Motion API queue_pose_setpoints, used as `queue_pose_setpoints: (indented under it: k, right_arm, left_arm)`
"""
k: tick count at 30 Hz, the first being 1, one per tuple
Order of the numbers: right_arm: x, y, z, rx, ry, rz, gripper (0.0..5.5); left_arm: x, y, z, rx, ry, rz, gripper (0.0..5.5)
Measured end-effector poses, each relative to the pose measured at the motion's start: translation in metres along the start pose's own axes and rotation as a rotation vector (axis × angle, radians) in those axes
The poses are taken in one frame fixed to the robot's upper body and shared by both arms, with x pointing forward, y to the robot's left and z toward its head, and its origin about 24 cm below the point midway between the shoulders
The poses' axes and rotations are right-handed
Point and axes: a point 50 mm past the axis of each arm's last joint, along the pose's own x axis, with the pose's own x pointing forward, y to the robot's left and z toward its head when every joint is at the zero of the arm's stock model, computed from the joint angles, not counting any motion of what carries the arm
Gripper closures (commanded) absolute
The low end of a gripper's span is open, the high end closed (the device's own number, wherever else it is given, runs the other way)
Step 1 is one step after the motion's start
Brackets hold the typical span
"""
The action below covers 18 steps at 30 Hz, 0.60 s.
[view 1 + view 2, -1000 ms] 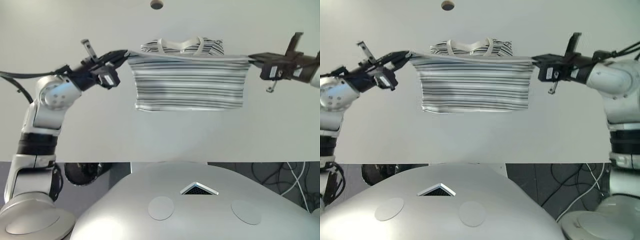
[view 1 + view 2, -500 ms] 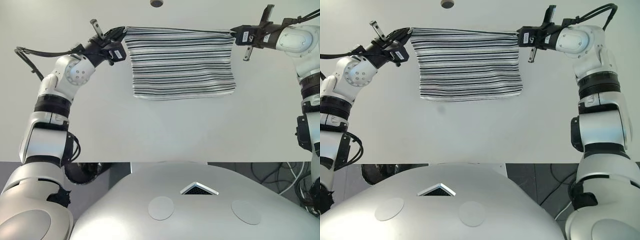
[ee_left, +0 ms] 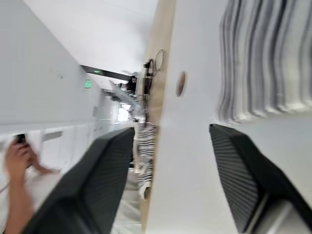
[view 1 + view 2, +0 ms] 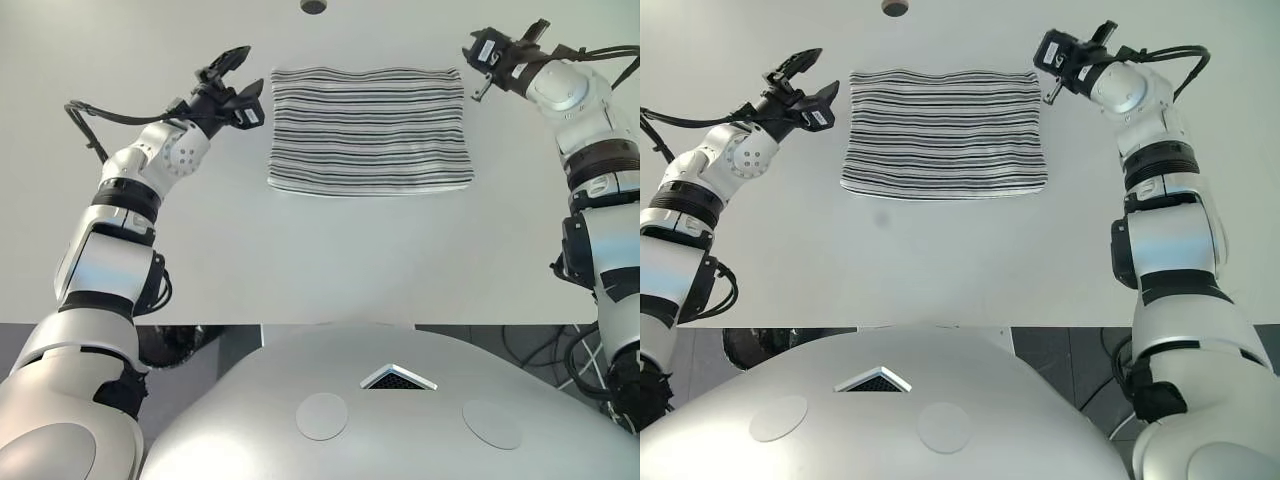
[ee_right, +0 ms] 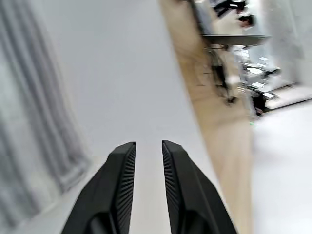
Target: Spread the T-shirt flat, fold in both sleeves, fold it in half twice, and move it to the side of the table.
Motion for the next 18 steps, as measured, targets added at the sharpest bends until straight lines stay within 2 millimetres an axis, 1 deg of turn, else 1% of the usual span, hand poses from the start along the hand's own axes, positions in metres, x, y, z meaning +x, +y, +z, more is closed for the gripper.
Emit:
queue_pose_setpoints:
  k: [1,3,5,7,9,10,12,13,14,18]
  right_arm:
    - [0.003,-0.005,0.008,0.04,-0.045,-0.04,4.49]
    - [0.008,-0.006,0.024,0.082,-0.125,-0.074,4.49]
    - [0.01,-0.006,0.035,0.077,-0.175,-0.088,4.49]
    - [0.01,-0.001,0.043,0.064,-0.225,-0.073,4.49]
    - [0.011,0.016,0.047,0.02,-0.254,0.023,4.49]
    - [0.011,0.03,0.045,-0.02,-0.244,0.102,4.49]
    - [0.01,0.06,0.033,-0.129,-0.17,0.272,4.49]
    - [0.009,0.068,0.022,-0.167,-0.117,0.326,4.49]
    - [0.005,0.069,0.011,-0.192,-0.063,0.356,4.49]
    - [0.0,0.05,-0.005,-0.327,0.054,0.419,4.49]
  left_arm:
    - [0.001,0.008,0.004,-0.017,-0.016,0.078,2.65]
    - [-0.001,0.026,0.015,-0.056,-0.063,0.259,2.65]
    - [-0.008,0.039,0.031,-0.098,-0.119,0.407,2.65]
    - [-0.016,0.041,0.047,-0.114,-0.177,0.459,2.65]
    - [-0.023,0.038,0.059,-0.124,-0.218,0.474,2.65]
    - [-0.026,0.038,0.065,-0.126,-0.236,0.474,2.65]
    - [-0.033,0.037,0.073,-0.127,-0.263,0.475,2.65]
    - [-0.034,0.037,0.075,-0.127,-0.267,0.472,2.65]
    - [-0.036,0.037,0.077,-0.125,-0.27,0.469,2.65]
    - [-0.038,0.037,0.081,-0.124,-0.276,0.454,2.65]
